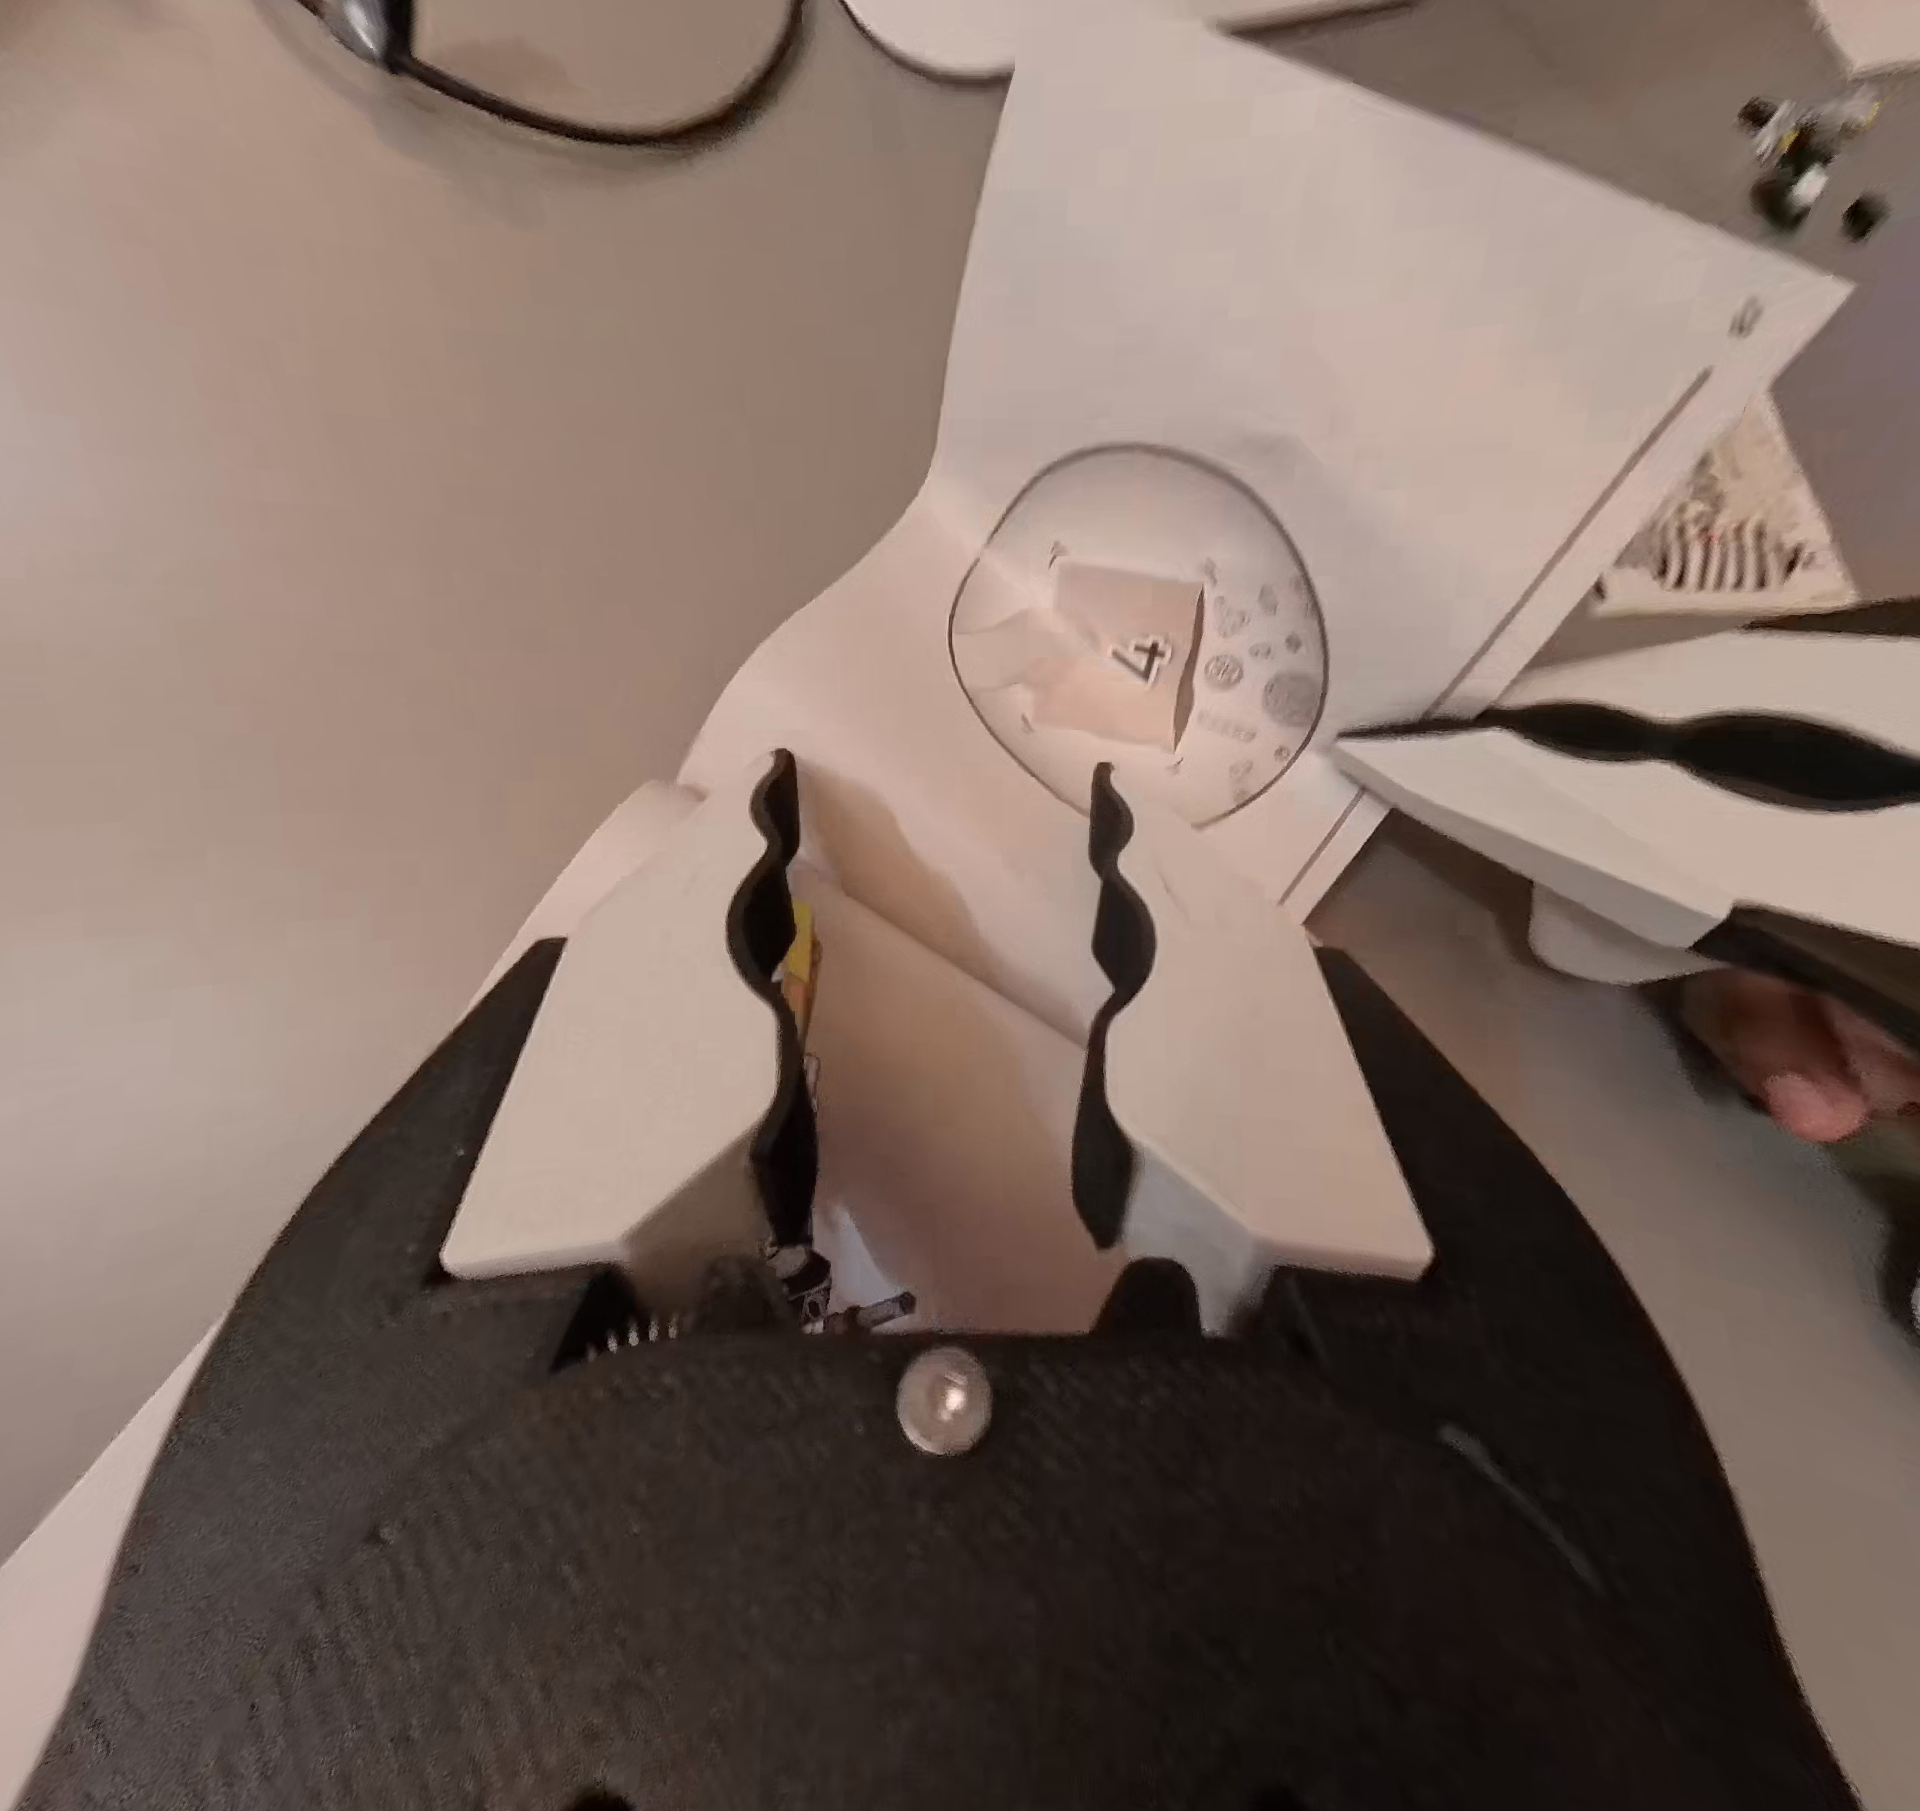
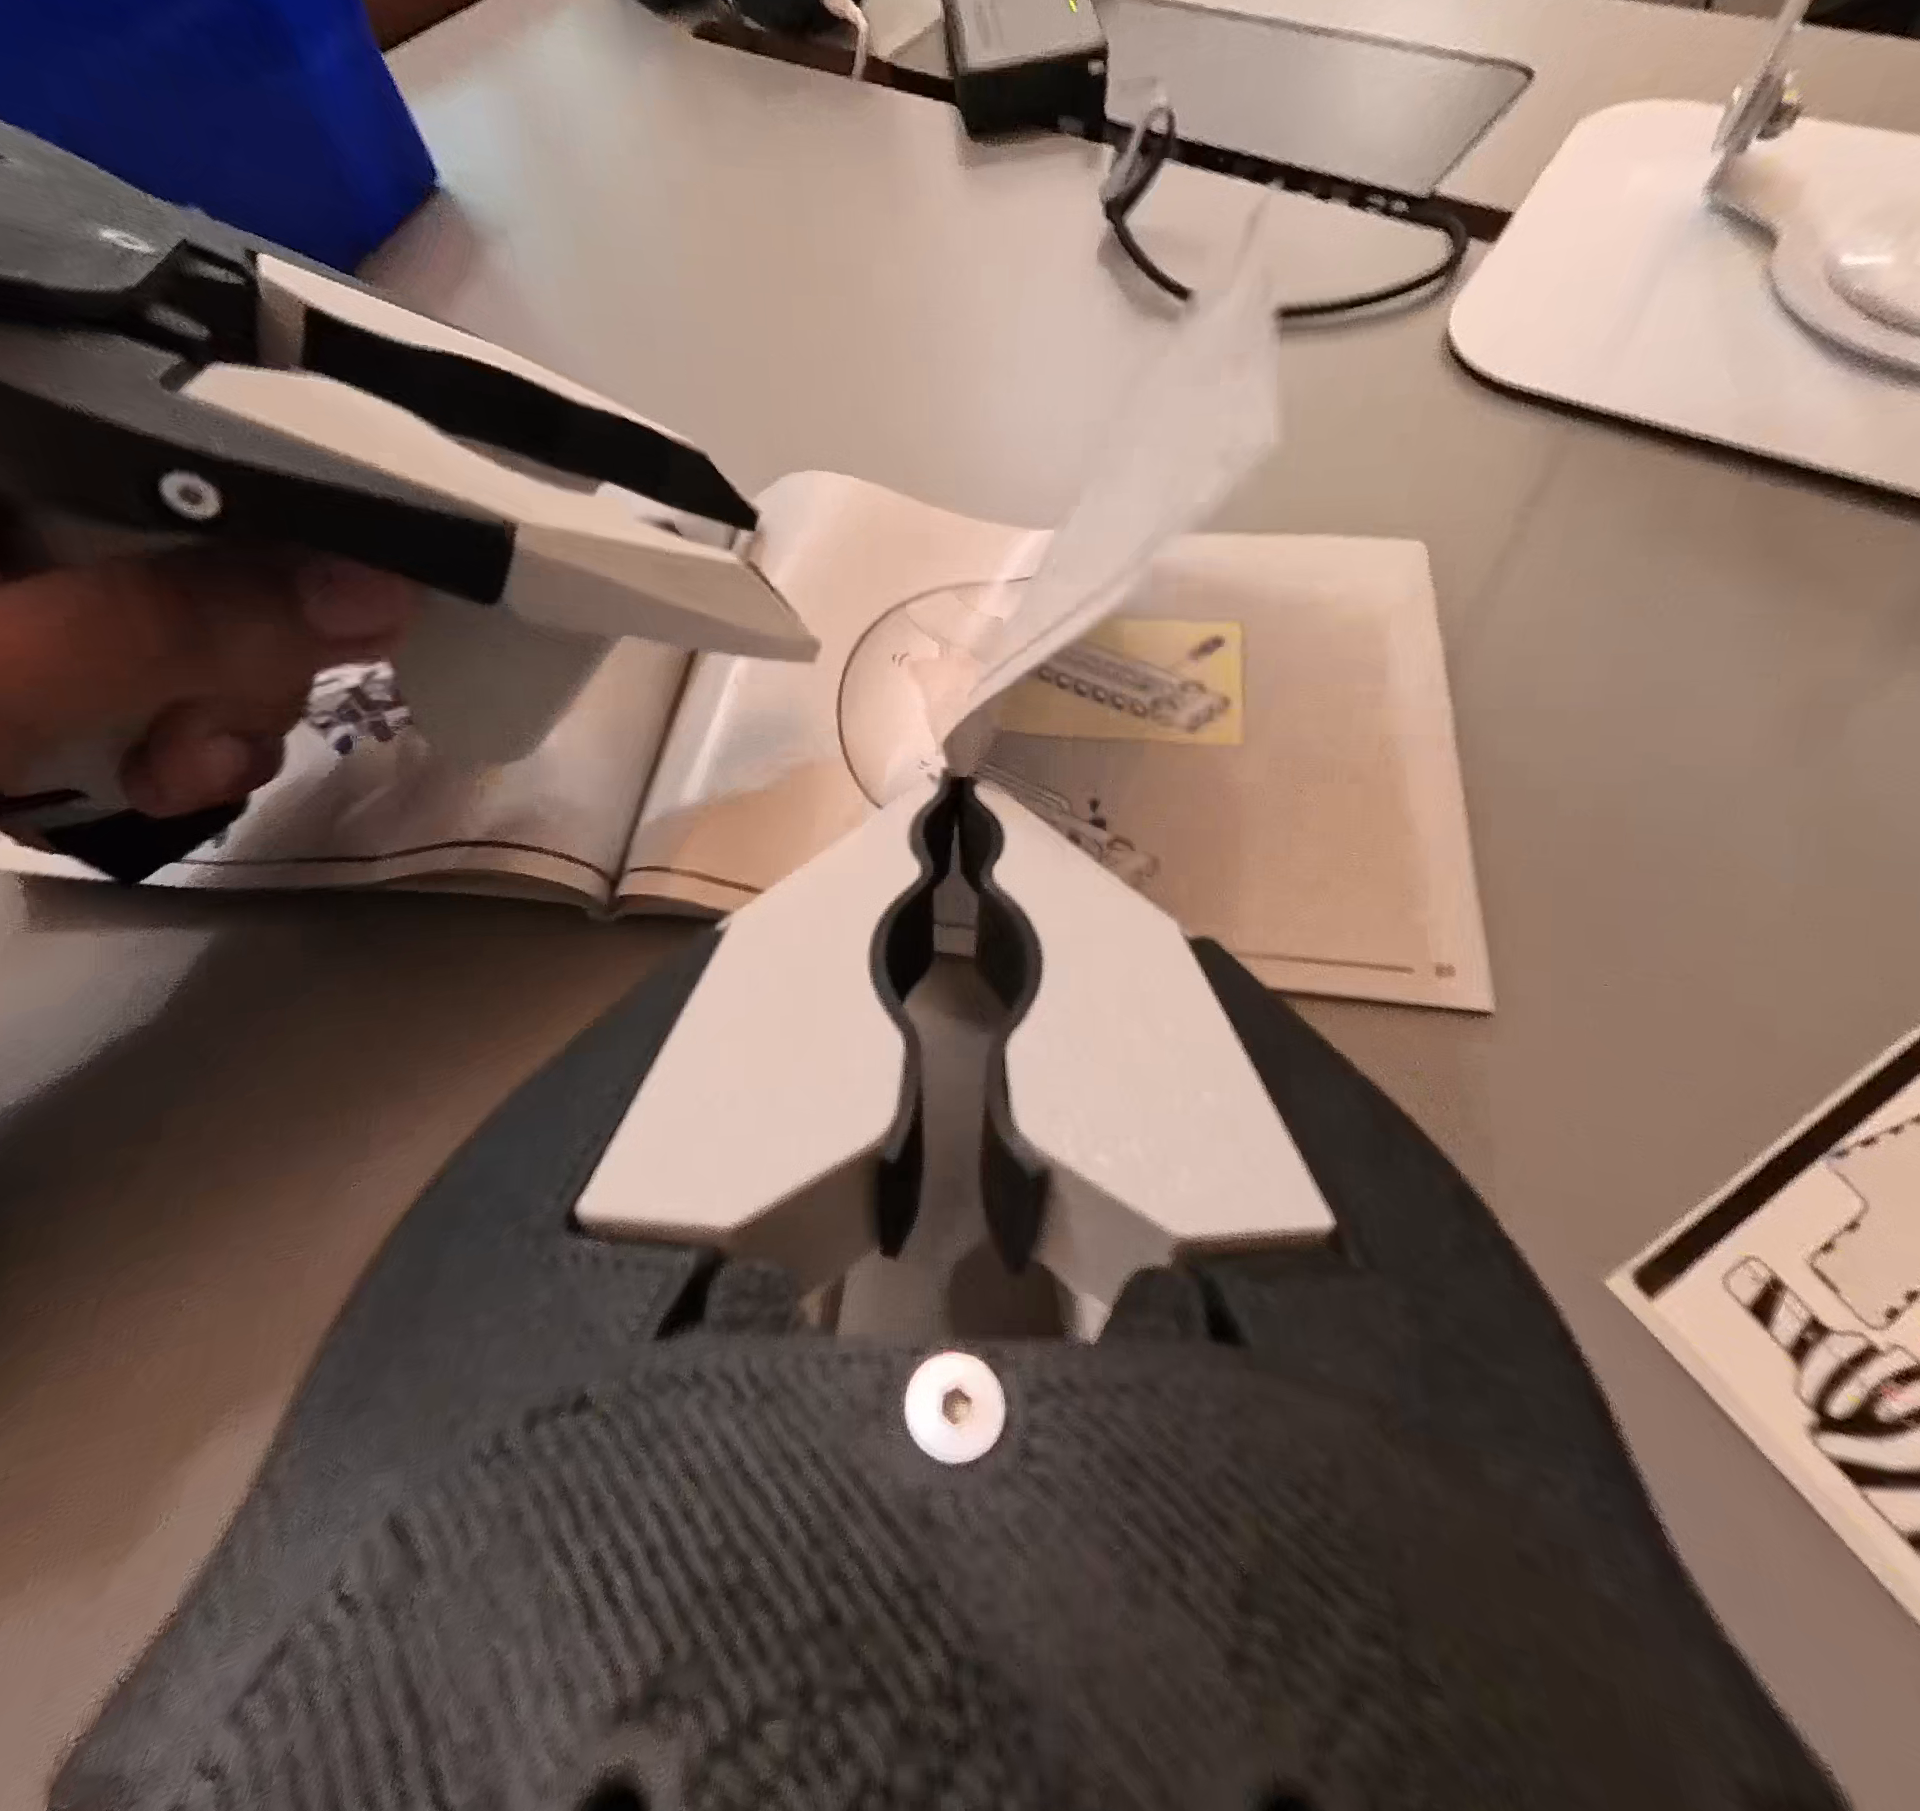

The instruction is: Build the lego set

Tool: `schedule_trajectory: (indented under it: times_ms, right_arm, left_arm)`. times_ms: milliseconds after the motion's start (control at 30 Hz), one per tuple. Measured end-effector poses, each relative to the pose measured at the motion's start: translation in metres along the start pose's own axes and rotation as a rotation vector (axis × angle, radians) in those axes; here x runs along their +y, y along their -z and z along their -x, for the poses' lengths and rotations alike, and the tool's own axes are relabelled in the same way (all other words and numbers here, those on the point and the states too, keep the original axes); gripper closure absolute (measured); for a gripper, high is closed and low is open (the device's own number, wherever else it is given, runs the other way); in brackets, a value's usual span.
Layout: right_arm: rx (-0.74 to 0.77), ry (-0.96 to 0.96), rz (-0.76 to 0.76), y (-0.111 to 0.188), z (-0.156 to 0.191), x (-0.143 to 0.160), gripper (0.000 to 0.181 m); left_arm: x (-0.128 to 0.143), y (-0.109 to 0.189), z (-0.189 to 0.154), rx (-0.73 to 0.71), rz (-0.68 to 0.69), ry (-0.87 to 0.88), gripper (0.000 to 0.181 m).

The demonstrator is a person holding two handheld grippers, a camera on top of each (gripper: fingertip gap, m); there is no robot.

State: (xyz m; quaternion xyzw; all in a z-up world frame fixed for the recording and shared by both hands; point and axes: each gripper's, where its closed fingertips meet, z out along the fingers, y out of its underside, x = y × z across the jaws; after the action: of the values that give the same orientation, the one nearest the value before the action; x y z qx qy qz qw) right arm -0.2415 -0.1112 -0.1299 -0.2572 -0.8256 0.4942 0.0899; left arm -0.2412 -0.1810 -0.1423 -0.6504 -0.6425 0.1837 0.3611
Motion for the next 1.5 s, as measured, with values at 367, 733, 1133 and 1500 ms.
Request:
schedule_trajectory:
  times_ms: [367,733,1133,1500]
  right_arm:
    - [-0.001,0.457,-0.174,0.008,0.072,-0.021,0.181]
    - [0.21,0.648,-0.13,0.007,0.046,-0.014,0.181]
    - [0.247,0.634,-0.144,0.012,0.036,-0.016,0.181]
    - [0.065,0.409,-0.226,0.016,0.047,-0.022,0.164]
  left_arm:
    - [-0.068,0.076,0.022,0.19,-0.509,0.252,0.124]
    - [-0.069,0.075,-0.01,0.459,-0.486,0.305,0.109]
    - [-0.06,0.068,-0.029,0.6,-0.397,0.33,0.14]
    - [-0.064,0.088,-0.008,0.574,-0.476,0.329,0.181]
